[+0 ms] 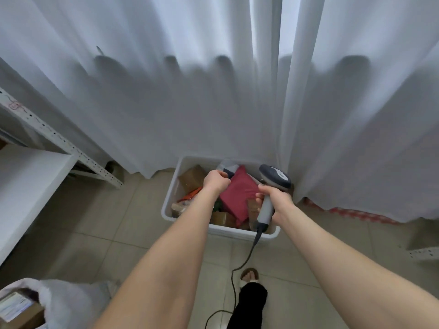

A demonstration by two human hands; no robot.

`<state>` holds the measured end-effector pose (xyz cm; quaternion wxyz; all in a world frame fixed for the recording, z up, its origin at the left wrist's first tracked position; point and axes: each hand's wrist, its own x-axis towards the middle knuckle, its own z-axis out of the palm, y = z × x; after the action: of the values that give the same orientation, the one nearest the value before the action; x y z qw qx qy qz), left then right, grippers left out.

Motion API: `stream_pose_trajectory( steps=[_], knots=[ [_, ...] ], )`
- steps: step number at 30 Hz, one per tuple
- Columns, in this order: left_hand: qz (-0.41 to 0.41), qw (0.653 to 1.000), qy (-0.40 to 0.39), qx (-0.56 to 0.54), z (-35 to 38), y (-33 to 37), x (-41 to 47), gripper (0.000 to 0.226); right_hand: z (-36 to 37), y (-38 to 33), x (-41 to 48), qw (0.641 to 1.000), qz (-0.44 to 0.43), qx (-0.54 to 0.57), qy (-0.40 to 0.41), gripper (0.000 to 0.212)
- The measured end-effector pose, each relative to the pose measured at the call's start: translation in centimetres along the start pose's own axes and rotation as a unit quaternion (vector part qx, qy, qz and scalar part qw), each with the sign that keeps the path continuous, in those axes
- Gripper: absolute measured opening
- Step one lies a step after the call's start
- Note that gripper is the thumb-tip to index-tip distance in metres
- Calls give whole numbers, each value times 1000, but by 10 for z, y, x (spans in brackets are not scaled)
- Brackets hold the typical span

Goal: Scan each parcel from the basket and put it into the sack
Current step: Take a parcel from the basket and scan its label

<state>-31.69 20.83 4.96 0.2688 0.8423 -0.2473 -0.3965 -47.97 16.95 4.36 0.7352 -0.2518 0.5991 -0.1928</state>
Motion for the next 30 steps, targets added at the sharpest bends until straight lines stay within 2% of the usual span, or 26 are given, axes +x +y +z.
stream_pose_trajectory(
  steps=[8,10,12,14,16,19,21,25,30],
  knots=[
    [-32,995,-75,49,101,-6,150,39,-25,-7,172,997,57,-4,55,9],
    [-46,993,-89,57,125,-17,179,43,-36,5,217,995,76,-11,67,22],
    [-73,991,-99,59,152,-35,206,46,-46,23,264,993,92,-20,75,43],
    [-107,986,-113,53,181,-56,230,43,-52,41,305,992,97,-21,73,58],
    [-135,982,-129,41,206,-75,248,36,-57,62,346,992,109,-25,66,63],
    [-166,974,-152,3,244,-100,270,49,-68,89,403,991,115,-39,56,69],
    [-181,970,-161,-10,263,-113,281,51,-71,102,427,989,123,-57,52,67],
    [-226,958,-175,-28,287,-136,303,44,-71,116,453,985,148,-73,47,45],
    [-261,947,-174,-75,291,-144,312,26,-68,122,457,982,176,-59,26,44]
  ],
)
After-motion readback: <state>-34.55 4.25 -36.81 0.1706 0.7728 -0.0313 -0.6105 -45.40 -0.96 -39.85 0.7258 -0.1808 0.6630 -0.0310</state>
